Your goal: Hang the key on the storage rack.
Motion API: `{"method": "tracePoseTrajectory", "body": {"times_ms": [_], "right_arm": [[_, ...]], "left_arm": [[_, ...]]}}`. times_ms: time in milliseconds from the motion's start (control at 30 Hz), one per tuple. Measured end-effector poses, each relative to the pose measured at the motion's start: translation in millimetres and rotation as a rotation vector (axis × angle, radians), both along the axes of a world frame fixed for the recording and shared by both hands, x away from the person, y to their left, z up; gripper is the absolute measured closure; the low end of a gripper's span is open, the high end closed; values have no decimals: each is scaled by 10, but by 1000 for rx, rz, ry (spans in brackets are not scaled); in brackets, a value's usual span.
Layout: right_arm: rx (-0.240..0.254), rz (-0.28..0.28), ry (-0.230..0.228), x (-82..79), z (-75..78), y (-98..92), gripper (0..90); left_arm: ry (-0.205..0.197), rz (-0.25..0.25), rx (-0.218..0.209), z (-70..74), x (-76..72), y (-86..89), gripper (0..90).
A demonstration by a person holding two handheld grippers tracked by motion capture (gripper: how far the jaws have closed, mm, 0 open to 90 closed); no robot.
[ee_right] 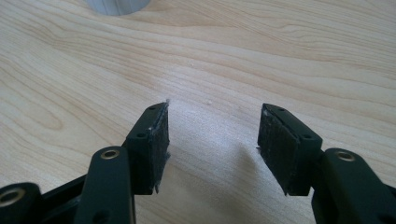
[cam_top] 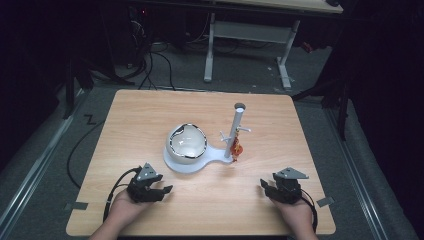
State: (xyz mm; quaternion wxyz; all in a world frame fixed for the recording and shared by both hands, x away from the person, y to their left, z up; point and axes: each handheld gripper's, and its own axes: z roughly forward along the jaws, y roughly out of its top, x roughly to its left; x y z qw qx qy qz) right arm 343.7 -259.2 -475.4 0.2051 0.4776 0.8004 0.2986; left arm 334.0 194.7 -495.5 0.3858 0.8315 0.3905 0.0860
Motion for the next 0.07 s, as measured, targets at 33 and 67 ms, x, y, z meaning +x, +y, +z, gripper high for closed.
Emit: {"method": "tracePoseTrajectory", "body": {"times_ms": [33,67], "right_arm": [[-2,0,1,-2,-1,1,434],[-7,2,0,-4,-4,-3,430]], "left_arm": [[2,-2,-2,0,3,-3,418],[0,-5,-1,4,8,-7,418]]}}
